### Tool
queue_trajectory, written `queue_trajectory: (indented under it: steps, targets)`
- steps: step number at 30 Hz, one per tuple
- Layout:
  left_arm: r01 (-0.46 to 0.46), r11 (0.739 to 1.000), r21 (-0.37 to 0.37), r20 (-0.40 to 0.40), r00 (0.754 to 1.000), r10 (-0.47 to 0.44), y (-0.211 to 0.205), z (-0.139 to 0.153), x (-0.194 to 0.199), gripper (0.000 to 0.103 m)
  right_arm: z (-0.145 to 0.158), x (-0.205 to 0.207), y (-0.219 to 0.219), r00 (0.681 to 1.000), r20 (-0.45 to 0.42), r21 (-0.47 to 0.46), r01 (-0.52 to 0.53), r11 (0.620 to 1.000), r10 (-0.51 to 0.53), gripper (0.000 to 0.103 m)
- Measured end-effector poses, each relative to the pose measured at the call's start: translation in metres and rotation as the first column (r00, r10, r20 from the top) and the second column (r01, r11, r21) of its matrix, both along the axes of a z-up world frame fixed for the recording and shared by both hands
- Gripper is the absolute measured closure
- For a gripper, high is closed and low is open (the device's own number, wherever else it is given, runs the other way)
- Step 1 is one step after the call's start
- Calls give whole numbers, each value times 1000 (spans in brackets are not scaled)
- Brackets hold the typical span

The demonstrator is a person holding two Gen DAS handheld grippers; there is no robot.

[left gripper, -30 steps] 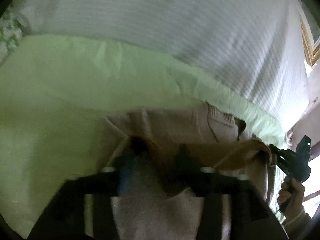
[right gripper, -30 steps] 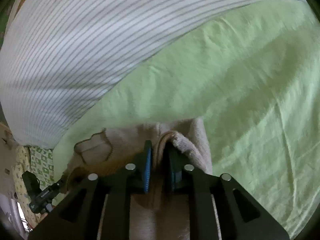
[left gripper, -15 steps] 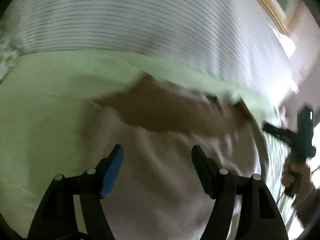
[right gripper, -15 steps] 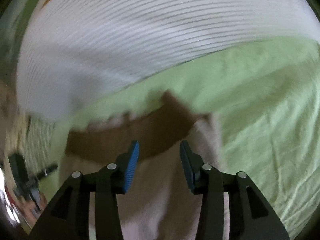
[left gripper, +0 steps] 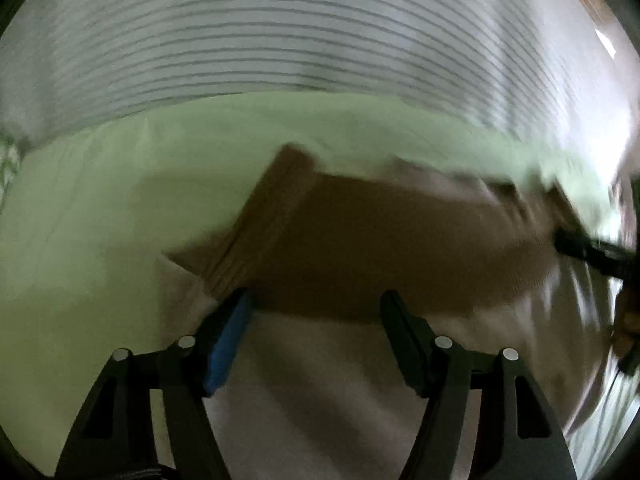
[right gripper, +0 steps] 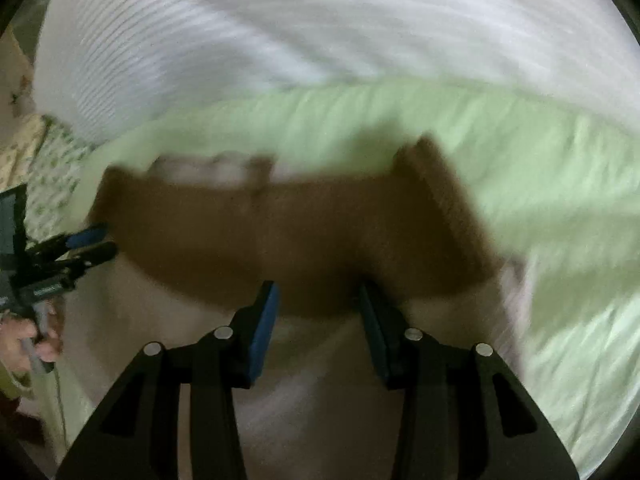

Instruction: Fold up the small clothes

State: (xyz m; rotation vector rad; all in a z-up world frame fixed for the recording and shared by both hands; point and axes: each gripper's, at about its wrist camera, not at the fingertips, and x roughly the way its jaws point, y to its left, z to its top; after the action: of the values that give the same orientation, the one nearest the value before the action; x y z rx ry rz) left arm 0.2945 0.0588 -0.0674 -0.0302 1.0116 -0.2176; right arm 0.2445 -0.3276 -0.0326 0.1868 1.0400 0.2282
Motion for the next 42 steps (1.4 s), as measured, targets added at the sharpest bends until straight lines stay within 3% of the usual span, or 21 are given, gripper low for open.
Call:
queue_trajectory:
  steps: [3, 5, 7, 11, 14, 17, 20, 23, 26, 28, 32, 35, 38, 42]
  targets:
    - [-94, 991, -90, -34, 995, 91, 30, -4, 18, 55, 2, 16, -30, 988, 17, 33, 150, 988, -151, 59]
    - [-123, 987, -100, -45, 992, 119, 36, -7, 21, 61, -2, 21, -44, 973, -3, 29, 231, 972, -231, 59]
    - [-123, 988, -98, -38, 992, 120, 35, -4, 18, 61, -2, 17, -54, 963, -5, 59, 269, 961, -269, 59]
    - [-109, 991, -84, -23, 994, 107, 28, 11, -3, 47, 18, -5, -55, 965, 36, 72, 259, 963, -262, 59]
    - [-107, 992, -65, 3, 994, 108, 20, 23, -26, 37, 31, -25, -50, 972, 54, 131, 222, 966, -230, 58]
    - [-89, 989, -115, 8, 996, 90, 14, 30, -66, 35, 39, -44, -23, 992, 61, 202, 92, 975, -106, 58]
    - [-81, 986, -142, -13, 997, 80, 11, 26, -106, 34, 37, -53, 35, 994, 53, 276, -104, 956, 93, 58]
    - [-57, 982, -178, -54, 997, 48, 4, 9, -137, 34, 24, -51, 80, 956, 1, 317, -279, 906, 294, 58]
    - [-92, 991, -98, -93, 992, 82, -3, -15, -146, 34, -4, -34, 113, 901, -108, 301, -373, 878, 420, 58]
    - [-123, 988, -96, -103, 988, 113, 9, -25, -148, 37, -24, -12, 120, 896, -184, 204, -368, 907, 404, 65]
    - [-151, 982, -115, -104, 985, 139, 26, -29, -153, 39, -18, 32, 90, 970, -122, 149, -191, 970, 210, 68]
    - [-167, 980, -104, -106, 982, 156, 35, -29, -157, 42, -16, 53, 75, 994, -89, 94, -61, 994, 69, 68]
    - [-192, 968, -161, -101, 979, 177, 42, -18, -158, 41, -3, 43, 63, 999, -51, 107, 14, 994, -9, 65]
    - [-162, 966, -200, -45, 987, 156, 34, 4, -143, 36, 27, -21, 52, 999, 40, 134, 5, 991, -11, 59]
